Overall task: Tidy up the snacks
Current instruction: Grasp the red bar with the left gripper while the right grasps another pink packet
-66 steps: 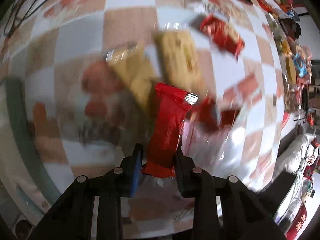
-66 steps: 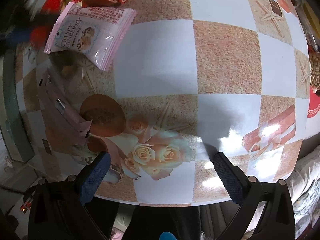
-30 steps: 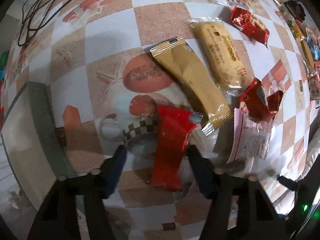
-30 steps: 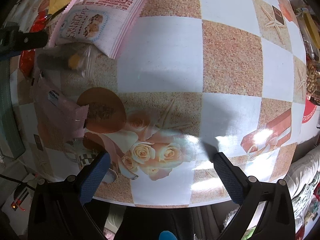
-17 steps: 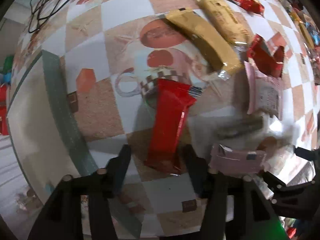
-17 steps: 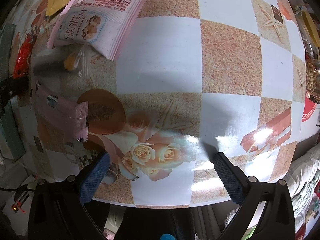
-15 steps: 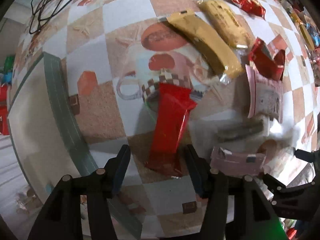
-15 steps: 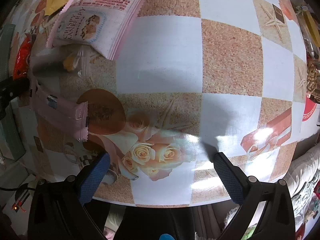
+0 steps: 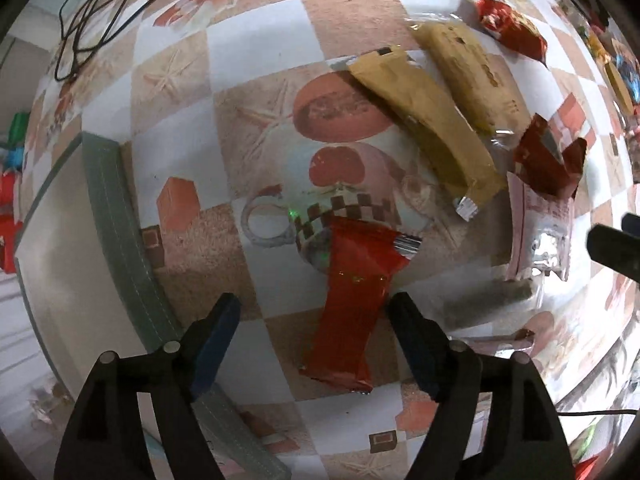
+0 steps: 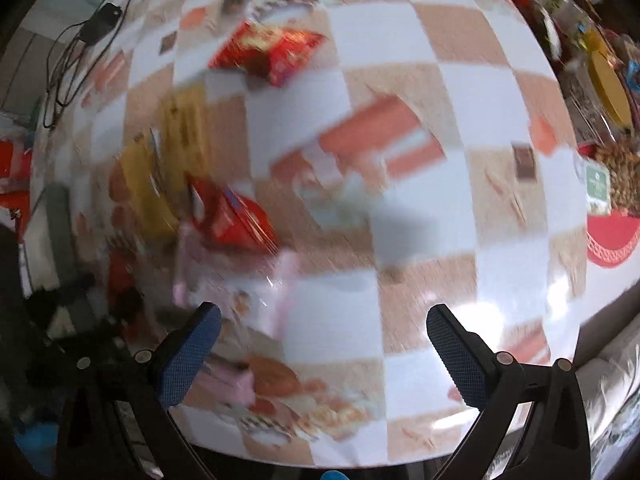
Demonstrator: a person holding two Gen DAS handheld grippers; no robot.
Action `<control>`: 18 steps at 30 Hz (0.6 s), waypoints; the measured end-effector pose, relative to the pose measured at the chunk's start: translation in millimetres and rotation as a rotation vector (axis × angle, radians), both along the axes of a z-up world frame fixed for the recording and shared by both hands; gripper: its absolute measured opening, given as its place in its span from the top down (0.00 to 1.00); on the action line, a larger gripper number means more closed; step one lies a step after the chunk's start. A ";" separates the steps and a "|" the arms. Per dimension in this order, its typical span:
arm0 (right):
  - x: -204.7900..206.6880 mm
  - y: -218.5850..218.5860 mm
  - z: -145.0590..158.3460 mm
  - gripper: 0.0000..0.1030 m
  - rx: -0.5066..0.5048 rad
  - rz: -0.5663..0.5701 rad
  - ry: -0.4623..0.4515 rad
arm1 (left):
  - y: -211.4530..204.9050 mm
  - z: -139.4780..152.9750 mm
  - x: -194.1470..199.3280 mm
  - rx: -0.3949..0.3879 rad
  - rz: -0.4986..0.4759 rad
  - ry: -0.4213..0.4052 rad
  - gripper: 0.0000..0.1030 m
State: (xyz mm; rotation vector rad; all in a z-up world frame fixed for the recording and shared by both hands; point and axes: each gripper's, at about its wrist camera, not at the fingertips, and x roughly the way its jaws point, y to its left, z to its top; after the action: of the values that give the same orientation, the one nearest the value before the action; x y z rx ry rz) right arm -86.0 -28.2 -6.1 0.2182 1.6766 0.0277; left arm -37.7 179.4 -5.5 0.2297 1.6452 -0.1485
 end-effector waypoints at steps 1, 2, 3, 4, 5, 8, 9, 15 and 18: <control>4.8 4.8 -0.2 0.00 0.000 0.019 -0.002 | 2.6 -0.2 -0.6 -0.002 0.001 0.000 0.21; 8.3 9.7 -1.0 0.00 -0.001 0.040 -0.002 | 3.6 -0.4 -1.5 0.002 -0.001 -0.001 0.19; 12.3 16.4 -2.7 0.00 0.001 0.063 0.001 | 6.5 -0.3 -0.9 0.005 -0.003 -0.003 0.16; 15.7 23.0 -5.0 0.00 0.009 0.082 0.004 | 11.2 -1.3 0.0 0.009 -0.004 -0.005 0.14; 18.0 27.8 -6.8 0.00 0.013 0.095 0.006 | 13.1 -2.6 0.8 0.018 0.000 -0.005 0.10; 29.2 41.1 -15.4 0.00 0.012 0.114 0.020 | 23.2 -8.6 2.3 0.020 0.027 0.005 0.05; 33.6 44.1 -19.4 0.00 0.013 0.113 0.029 | 26.9 -11.4 5.6 0.017 0.034 0.009 0.05; 45.4 20.6 -35.7 0.00 -0.022 0.031 0.072 | 33.1 -20.9 6.0 0.012 0.028 0.007 0.04; 38.7 -8.7 -38.6 0.00 -0.033 -0.025 0.096 | 24.2 -13.8 6.2 0.007 0.024 0.009 0.04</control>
State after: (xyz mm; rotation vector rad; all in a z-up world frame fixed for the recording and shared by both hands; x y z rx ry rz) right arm -47.3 -36.8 -44.7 0.2181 1.7679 -0.0291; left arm -31.5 203.7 -19.3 0.2154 1.6572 -0.1260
